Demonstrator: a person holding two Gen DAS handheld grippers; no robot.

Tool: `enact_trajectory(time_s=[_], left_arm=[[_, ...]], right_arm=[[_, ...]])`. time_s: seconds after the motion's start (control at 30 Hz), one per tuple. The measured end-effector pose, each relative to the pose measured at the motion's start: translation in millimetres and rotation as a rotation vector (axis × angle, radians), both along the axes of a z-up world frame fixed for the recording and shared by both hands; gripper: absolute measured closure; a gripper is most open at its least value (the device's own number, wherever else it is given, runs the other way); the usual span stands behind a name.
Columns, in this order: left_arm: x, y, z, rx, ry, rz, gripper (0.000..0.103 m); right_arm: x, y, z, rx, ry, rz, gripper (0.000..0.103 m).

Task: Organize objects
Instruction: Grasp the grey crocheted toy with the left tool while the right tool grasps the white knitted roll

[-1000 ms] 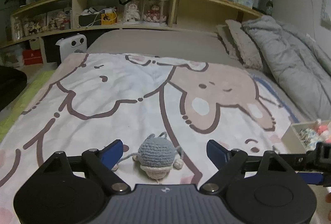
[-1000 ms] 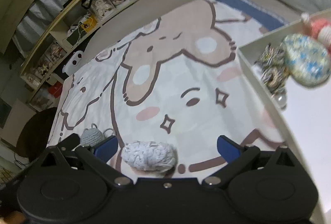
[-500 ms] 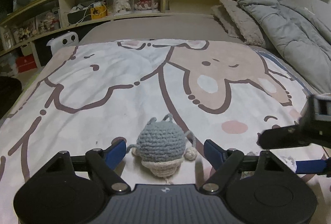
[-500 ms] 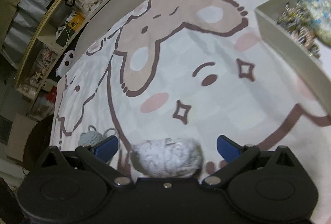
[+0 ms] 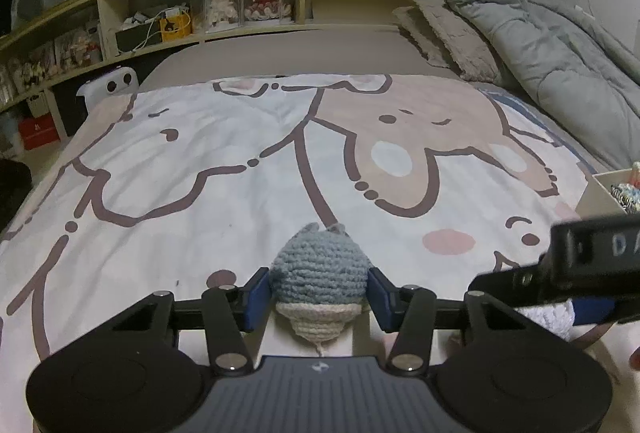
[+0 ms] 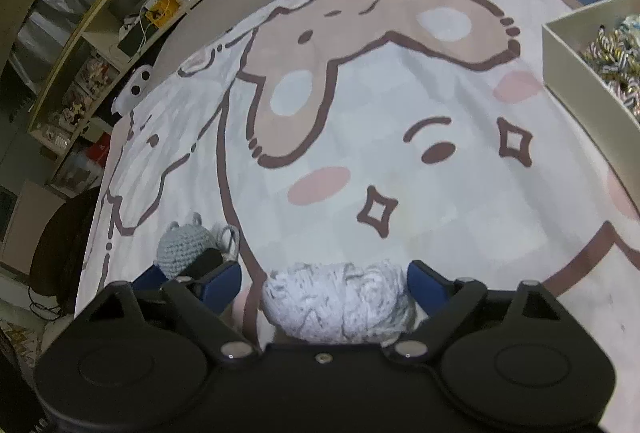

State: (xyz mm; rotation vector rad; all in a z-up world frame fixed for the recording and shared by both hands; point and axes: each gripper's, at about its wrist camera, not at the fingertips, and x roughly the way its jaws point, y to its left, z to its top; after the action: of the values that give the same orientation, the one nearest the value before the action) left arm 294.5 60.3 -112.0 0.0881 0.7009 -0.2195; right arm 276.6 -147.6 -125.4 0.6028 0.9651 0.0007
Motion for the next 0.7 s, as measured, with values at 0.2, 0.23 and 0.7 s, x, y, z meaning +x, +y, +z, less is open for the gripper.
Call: enact_trajectory(time_s=[0.2,0.23,0.7], left_arm=[[-1.2,-0.2,1.5,-0.001,0.009,0.005,0.051],[-1.0,0.6,2.5,-0.007,0.013,0.010,0.052],[-17.8,15.5,51.2,-0.181,0.018,0.101,0.052]], right_arm=[[-1.5,1.0,-4.1,-0.030,-0.020,0.038,0.030],[-1.9,0.0,-2.6,-0.031,-0.027,0.045,0.033],[-14.6,-6.9,54.0,-0.116,-0.184,0.142,0.039]])
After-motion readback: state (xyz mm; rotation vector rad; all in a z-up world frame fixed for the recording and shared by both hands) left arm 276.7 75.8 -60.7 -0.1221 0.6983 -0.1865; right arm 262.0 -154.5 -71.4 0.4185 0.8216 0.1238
